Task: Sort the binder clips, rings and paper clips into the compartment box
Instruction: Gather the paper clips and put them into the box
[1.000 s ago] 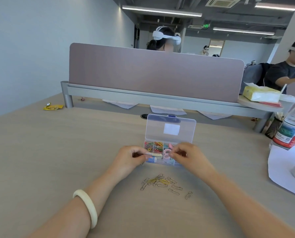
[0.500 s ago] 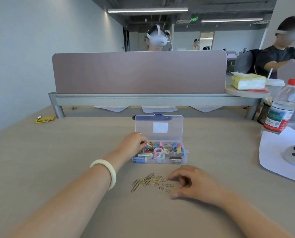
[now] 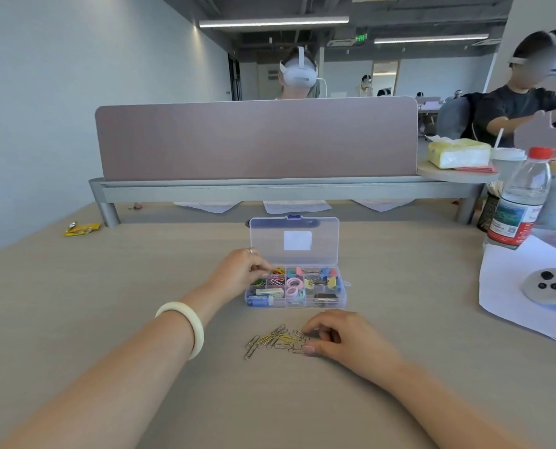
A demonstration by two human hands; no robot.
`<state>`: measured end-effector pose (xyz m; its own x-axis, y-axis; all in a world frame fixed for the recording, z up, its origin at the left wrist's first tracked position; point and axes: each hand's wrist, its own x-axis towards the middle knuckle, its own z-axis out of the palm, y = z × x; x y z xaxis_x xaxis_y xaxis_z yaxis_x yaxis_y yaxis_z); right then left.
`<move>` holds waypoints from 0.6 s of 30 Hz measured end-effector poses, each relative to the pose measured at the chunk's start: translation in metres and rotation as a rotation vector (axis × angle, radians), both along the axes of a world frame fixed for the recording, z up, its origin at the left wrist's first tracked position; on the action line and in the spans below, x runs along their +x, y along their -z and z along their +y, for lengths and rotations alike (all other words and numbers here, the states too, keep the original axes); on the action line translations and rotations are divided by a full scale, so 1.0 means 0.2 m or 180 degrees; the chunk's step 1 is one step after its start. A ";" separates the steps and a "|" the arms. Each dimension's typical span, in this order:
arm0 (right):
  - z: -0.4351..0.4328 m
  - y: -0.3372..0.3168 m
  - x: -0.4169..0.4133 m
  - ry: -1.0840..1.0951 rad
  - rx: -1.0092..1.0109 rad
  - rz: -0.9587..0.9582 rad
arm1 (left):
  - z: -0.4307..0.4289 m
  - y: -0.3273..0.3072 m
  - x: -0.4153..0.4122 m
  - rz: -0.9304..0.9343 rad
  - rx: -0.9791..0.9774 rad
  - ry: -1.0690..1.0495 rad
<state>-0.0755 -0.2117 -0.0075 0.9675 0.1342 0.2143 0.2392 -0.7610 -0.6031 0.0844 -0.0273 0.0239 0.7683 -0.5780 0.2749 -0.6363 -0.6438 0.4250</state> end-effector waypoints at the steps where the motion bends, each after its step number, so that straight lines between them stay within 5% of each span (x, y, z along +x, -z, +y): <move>1: 0.00 0.00 0.00 -0.0009 -0.0009 -0.0002 | 0.02 0.00 0.00 0.0007 -0.0028 -0.0007; 11: 0.05 0.00 0.00 -0.0005 -0.0055 -0.0069 | 0.05 0.05 -0.04 -0.0130 0.0090 -0.0096; 18: 0.01 -0.02 -0.02 0.0063 0.0615 0.0164 | 0.09 0.06 -0.10 -0.0047 -0.0719 -0.0314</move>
<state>-0.0793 -0.2097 -0.0042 0.9799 0.0761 0.1842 0.1901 -0.6341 -0.7495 0.0649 -0.0096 0.0124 0.8129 -0.4231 0.4003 -0.5824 -0.5928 0.5563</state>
